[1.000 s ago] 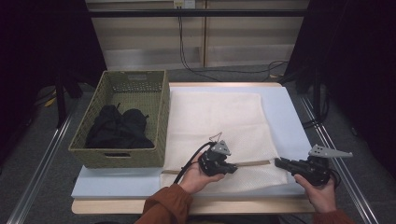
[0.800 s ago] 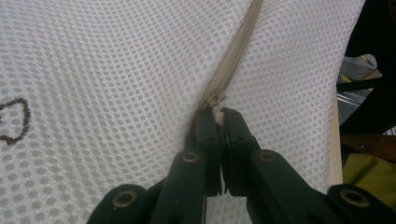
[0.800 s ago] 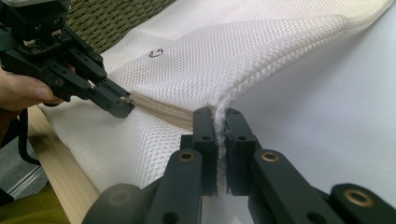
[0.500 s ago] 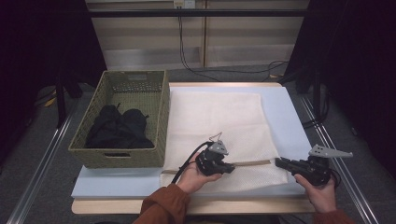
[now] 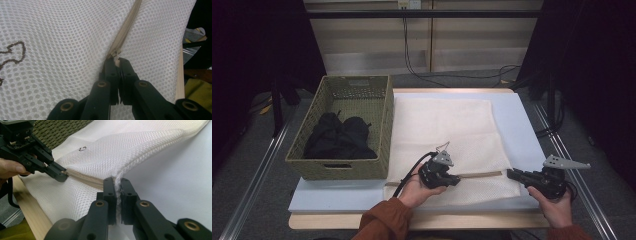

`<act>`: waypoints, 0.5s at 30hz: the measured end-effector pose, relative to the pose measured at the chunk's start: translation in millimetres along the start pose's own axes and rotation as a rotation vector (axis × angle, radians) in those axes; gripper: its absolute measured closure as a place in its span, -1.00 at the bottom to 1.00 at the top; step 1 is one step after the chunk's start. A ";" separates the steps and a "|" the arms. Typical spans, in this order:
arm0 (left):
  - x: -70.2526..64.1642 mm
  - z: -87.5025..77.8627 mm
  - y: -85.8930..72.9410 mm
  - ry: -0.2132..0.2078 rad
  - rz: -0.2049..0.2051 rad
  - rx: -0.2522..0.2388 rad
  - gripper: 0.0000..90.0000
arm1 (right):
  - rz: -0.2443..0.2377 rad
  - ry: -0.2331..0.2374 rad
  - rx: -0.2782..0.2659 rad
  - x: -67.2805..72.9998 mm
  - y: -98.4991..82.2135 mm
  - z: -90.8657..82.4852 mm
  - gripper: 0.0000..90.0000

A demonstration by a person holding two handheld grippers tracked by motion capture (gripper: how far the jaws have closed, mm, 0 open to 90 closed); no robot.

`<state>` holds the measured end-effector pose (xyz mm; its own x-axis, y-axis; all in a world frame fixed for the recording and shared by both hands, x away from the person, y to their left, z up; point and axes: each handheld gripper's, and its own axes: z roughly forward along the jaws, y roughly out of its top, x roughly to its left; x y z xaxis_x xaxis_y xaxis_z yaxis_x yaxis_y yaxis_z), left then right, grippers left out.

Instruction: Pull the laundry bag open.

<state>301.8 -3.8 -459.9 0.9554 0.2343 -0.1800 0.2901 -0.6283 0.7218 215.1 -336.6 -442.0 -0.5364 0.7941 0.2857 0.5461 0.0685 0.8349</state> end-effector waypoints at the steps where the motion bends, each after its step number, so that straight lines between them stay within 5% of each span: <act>1: 0.1 -0.6 -0.8 -0.007 -0.020 -0.007 0.94 | -0.001 -0.003 0.000 -0.2 0.2 -0.1 0.89; 9: 1.5 -8.1 -3.1 0.002 -0.028 -0.033 0.94 | -0.002 0.002 -0.004 -0.5 0.3 -0.7 0.89; 15: 3.4 -14.0 -2.4 0.004 -0.028 -0.005 0.94 | -0.001 -0.001 -0.004 -0.5 0.5 -0.8 0.89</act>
<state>303.5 8.9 -452.9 0.9467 0.2544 -0.1977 0.3164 -0.6176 0.7200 215.1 -337.5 -441.3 -0.5367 0.7944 0.2843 0.5430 0.0673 0.8370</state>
